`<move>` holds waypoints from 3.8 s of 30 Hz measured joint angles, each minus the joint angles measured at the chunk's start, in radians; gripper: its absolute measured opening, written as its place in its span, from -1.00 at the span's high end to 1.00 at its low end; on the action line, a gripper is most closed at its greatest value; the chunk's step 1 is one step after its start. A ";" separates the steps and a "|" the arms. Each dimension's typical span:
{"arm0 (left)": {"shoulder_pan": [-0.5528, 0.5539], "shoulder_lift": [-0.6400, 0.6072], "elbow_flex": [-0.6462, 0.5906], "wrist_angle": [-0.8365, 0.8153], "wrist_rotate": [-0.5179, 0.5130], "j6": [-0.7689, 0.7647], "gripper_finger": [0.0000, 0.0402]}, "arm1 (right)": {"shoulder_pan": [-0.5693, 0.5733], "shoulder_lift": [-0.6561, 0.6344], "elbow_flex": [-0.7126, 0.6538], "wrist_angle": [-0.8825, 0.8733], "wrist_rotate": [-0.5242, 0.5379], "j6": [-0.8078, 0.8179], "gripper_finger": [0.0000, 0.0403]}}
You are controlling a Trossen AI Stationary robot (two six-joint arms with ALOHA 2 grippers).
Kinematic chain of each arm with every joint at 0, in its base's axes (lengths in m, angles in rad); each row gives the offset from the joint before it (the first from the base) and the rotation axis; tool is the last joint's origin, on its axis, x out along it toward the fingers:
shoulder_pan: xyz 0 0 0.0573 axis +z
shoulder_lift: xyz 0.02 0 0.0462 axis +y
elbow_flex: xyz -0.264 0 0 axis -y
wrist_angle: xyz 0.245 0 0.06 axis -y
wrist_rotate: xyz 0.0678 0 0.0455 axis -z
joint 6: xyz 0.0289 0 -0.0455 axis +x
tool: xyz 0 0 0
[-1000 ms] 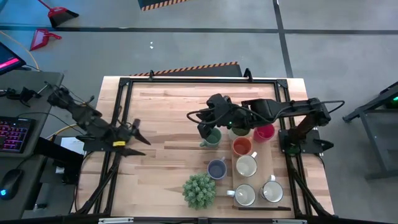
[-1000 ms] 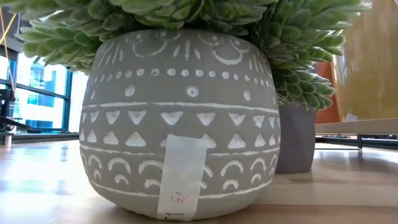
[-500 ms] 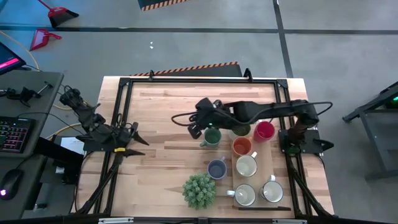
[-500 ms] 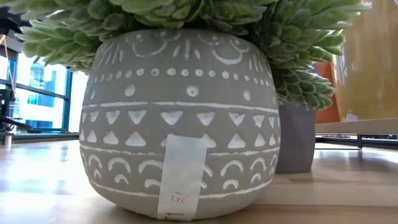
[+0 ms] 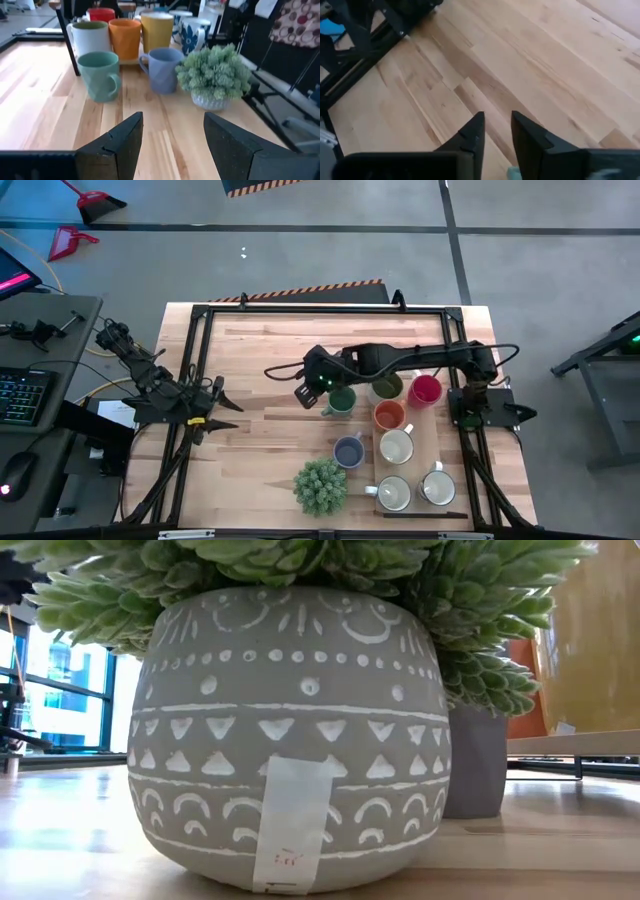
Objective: Place coffee mugs
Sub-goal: Put the green mug on the shelf
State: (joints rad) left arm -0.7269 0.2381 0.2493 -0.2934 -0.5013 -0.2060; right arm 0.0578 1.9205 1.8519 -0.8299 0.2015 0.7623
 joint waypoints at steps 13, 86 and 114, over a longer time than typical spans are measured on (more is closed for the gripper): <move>0.000 0.000 0.000 0.116 -0.008 0.026 0.02 | -0.051 0.000 0.000 0.105 -0.100 -0.084 0.37; 0.000 0.000 0.000 0.127 -0.060 -0.054 0.02 | 0.082 0.170 -0.002 -0.371 -0.098 0.145 0.38; 0.000 0.000 0.002 0.135 -0.061 -0.080 0.02 | 0.084 0.261 -0.002 -0.321 -0.128 0.095 0.88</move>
State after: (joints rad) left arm -0.7273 0.2382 0.2508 -0.1589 -0.5621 -0.2859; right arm 0.1417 2.1811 1.8496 -1.1513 0.0737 0.8578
